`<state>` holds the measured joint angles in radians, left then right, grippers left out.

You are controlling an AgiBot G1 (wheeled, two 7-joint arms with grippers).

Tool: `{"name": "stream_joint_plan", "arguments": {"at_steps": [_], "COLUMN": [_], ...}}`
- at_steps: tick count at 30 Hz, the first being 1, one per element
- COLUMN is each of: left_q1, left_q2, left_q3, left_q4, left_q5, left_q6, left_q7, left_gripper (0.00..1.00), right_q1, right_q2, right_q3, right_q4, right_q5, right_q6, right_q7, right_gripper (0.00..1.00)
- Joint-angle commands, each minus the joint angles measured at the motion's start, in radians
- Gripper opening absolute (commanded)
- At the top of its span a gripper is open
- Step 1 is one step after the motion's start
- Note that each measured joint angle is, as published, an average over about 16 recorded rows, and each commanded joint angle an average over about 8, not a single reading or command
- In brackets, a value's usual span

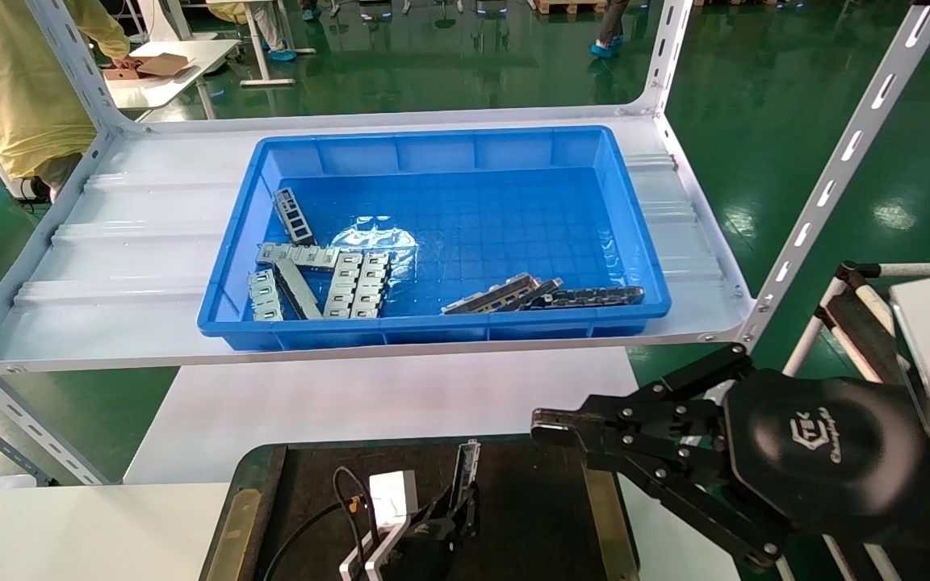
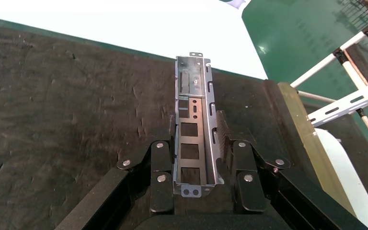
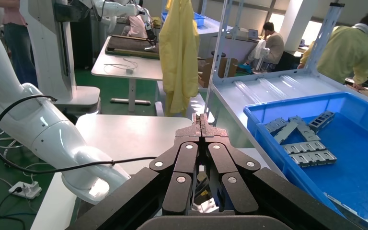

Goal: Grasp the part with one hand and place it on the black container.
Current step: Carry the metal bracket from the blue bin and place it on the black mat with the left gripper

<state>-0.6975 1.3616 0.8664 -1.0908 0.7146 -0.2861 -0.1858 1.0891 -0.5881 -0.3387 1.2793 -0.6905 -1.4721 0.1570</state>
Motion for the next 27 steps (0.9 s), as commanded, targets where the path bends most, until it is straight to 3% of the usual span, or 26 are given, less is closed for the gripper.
{"name": "stream_joint_plan", "arguments": {"at_steps": [1, 13, 15, 21, 23, 27], "left_q1": [-0.002, -0.033, -0.039, -0.057, -0.063, -0.076], "left_q2": [0.001, 0.002, 0.003, 0.003, 0.003, 0.003], "left_q3": [0.014, 0.124, 0.144, 0.207, 0.227, 0.266], "left_q4": [0.003, 0.031, 0.036, 0.049, 0.051, 0.057], "left_q5": [0.01, 0.081, 0.091, 0.119, 0.129, 0.146], "left_q6": [-0.013, -0.086, -0.097, -0.129, -0.14, -0.16], "left_q7": [-0.023, -0.194, -0.223, -0.306, -0.333, -0.384], "left_gripper": [0.0, 0.01, 0.12, 0.86, 1.0, 1.0], "right_q1": [0.0, 0.0, 0.0, 0.0, 0.0, 0.0], "right_q2": [0.0, 0.0, 0.0, 0.0, 0.0, 0.0], "right_q3": [0.0, 0.0, 0.0, -0.001, -0.001, -0.001], "right_q4": [0.0, 0.0, 0.0, 0.0, 0.0, 0.0], "right_q5": [0.0, 0.0, 0.0, 0.0, 0.0, 0.0], "right_q6": [0.0, 0.0, 0.0, 0.0, 0.0, 0.0], "right_q7": [0.0, 0.0, 0.0, 0.0, 0.0, 0.0], "right_gripper": [0.0, 0.03, 0.2, 0.92, 1.0, 1.0]}}
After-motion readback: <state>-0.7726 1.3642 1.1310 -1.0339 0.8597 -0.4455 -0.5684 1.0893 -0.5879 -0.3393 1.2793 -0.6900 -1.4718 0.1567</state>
